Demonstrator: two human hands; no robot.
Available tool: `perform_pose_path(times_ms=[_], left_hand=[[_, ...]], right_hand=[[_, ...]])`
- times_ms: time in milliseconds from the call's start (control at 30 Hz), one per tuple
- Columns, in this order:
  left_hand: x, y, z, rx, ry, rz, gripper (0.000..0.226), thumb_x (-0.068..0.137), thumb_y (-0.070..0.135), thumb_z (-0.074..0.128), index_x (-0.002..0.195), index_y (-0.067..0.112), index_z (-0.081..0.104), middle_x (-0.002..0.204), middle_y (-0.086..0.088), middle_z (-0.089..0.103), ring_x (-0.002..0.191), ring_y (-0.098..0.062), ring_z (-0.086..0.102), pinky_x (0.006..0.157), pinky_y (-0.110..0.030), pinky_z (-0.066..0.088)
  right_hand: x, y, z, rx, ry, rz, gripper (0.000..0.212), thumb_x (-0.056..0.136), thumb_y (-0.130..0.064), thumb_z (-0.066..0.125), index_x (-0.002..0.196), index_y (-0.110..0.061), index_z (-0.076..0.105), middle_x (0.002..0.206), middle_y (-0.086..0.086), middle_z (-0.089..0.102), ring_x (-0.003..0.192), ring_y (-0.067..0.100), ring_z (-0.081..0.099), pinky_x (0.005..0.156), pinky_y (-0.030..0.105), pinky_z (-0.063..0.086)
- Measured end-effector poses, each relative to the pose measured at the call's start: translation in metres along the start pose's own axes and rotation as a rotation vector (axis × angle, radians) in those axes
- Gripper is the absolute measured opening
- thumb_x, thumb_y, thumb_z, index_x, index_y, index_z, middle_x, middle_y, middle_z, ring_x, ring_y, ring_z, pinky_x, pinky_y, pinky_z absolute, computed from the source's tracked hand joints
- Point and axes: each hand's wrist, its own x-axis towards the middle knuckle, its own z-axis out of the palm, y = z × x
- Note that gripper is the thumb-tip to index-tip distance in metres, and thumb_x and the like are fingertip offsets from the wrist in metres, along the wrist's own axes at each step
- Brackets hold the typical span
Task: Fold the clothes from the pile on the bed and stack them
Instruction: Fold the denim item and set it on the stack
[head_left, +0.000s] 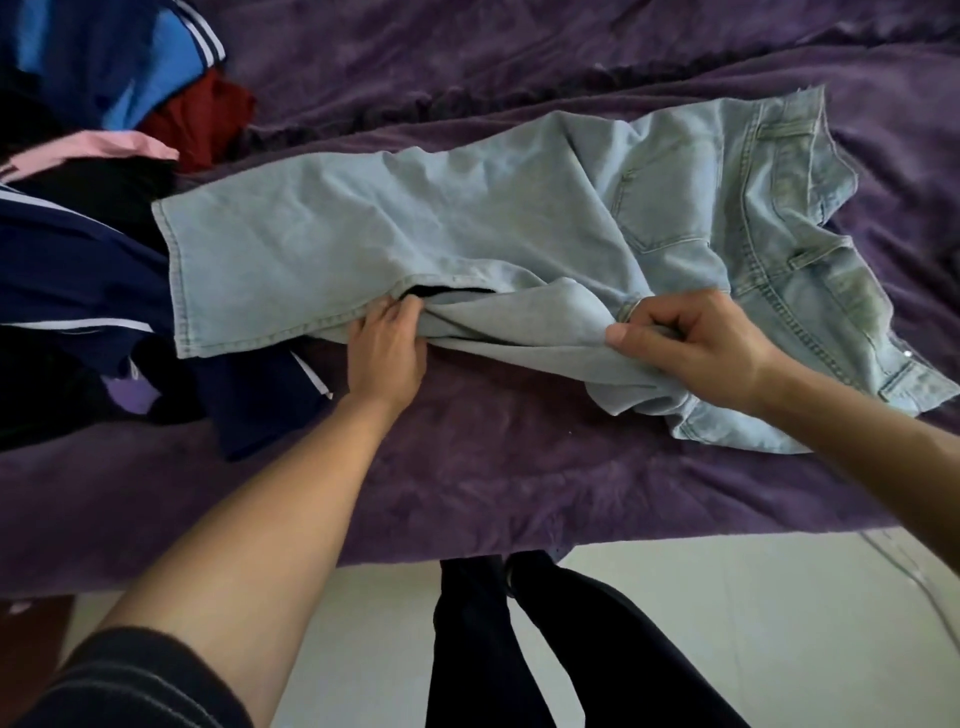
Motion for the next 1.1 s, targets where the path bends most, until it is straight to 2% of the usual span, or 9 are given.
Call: perform_pose_path(times_ms=[233, 333, 467, 567, 667, 800, 900, 1000, 1100], left_hand=[[-0.015, -0.039, -0.076, -0.296, -0.334, -0.065, 0.014, 0.084, 0.015, 0.057, 0.095, 0.023, 0.054, 0.066, 0.001, 0.056, 0.062, -0.020, 0.053, 0.054, -0.031, 0.038], [-0.006, -0.077, -0.126, -0.306, -0.483, -0.181, 0.013, 0.079, 0.024, 0.065, 0.086, 0.032, 0.057, 0.061, 0.005, 0.054, 0.052, -0.007, 0.049, 0.049, -0.025, 0.035], [0.010, -0.132, -0.149, 0.030, -0.596, -0.314, 0.041, 0.077, 0.041, 0.074, 0.111, 0.024, 0.057, 0.098, -0.003, 0.059, 0.088, -0.024, 0.057, 0.073, -0.035, 0.046], [-0.005, -0.166, -0.134, 0.289, -0.397, -0.304, 0.045, 0.083, 0.036, 0.069, 0.122, 0.018, 0.055, 0.118, -0.013, 0.055, 0.106, -0.034, 0.052, 0.084, -0.041, 0.045], [-0.044, -0.187, -0.105, 0.176, -0.198, -0.083, 0.045, 0.086, 0.046, 0.061, 0.116, 0.013, 0.063, 0.116, -0.013, 0.057, 0.107, -0.034, 0.052, 0.086, -0.045, 0.044], [-0.110, -0.205, -0.063, 0.288, -0.453, 0.196, 0.091, 0.070, 0.078, 0.048, 0.138, 0.018, 0.044, 0.144, -0.011, 0.040, 0.133, -0.030, 0.036, 0.107, -0.047, 0.030], [-0.125, -0.226, -0.041, 0.477, -0.536, 0.316, 0.078, 0.079, 0.057, 0.061, 0.143, 0.020, 0.036, 0.153, -0.012, 0.026, 0.142, -0.027, 0.022, 0.115, -0.046, 0.017], [-0.113, -0.233, -0.044, 0.046, -0.317, 0.293, 0.016, 0.086, 0.019, 0.066, 0.097, 0.007, 0.068, 0.116, -0.014, 0.064, 0.111, -0.029, 0.059, 0.094, -0.038, 0.042], [-0.085, -0.251, -0.082, -0.556, -0.383, -0.138, 0.022, 0.091, 0.012, 0.061, 0.072, 0.000, 0.060, 0.067, -0.008, 0.061, 0.064, -0.021, 0.057, 0.062, -0.032, 0.041]], right_hand=[[0.010, -0.004, -0.022, -0.014, 0.141, 0.043, 0.043, 0.079, -0.053, 0.062, 0.054, -0.020, 0.054, 0.046, -0.012, 0.037, 0.046, 0.004, 0.037, 0.046, 0.013, 0.031], [0.040, -0.002, -0.011, -0.098, 0.193, 0.102, 0.040, 0.080, -0.056, 0.066, 0.056, -0.025, 0.056, 0.049, -0.011, 0.044, 0.049, 0.006, 0.043, 0.051, 0.023, 0.039], [0.081, -0.012, 0.037, -0.434, 0.219, 0.173, 0.028, 0.085, -0.048, 0.063, 0.086, -0.020, 0.066, 0.083, 0.003, 0.064, 0.087, 0.028, 0.060, 0.072, 0.036, 0.045], [0.083, -0.028, 0.083, -0.609, 0.194, 0.071, 0.033, 0.084, -0.030, 0.064, 0.115, -0.018, 0.063, 0.117, 0.010, 0.061, 0.112, 0.035, 0.051, 0.091, 0.046, 0.037], [0.068, -0.041, 0.134, -0.673, 0.241, -0.181, 0.038, 0.076, -0.017, 0.067, 0.114, -0.014, 0.065, 0.122, 0.012, 0.060, 0.115, 0.036, 0.052, 0.091, 0.047, 0.038], [0.070, -0.045, 0.195, -0.780, 0.026, -0.133, 0.055, 0.082, -0.017, 0.065, 0.134, -0.018, 0.051, 0.148, 0.012, 0.038, 0.141, 0.032, 0.028, 0.106, 0.048, 0.026], [0.095, -0.044, 0.222, -0.856, -0.069, 0.051, 0.067, 0.084, -0.031, 0.066, 0.144, -0.024, 0.036, 0.153, 0.007, 0.030, 0.143, 0.029, 0.019, 0.110, 0.046, 0.019], [0.109, -0.042, 0.236, -0.893, -0.024, 0.194, 0.039, 0.087, -0.032, 0.059, 0.125, -0.026, 0.056, 0.129, 0.003, 0.057, 0.124, 0.027, 0.041, 0.103, 0.040, 0.024], [0.105, -0.047, 0.244, -0.822, 0.088, 0.205, 0.023, 0.094, -0.030, 0.052, 0.105, -0.020, 0.069, 0.110, 0.003, 0.067, 0.112, 0.027, 0.050, 0.098, 0.039, 0.026]])
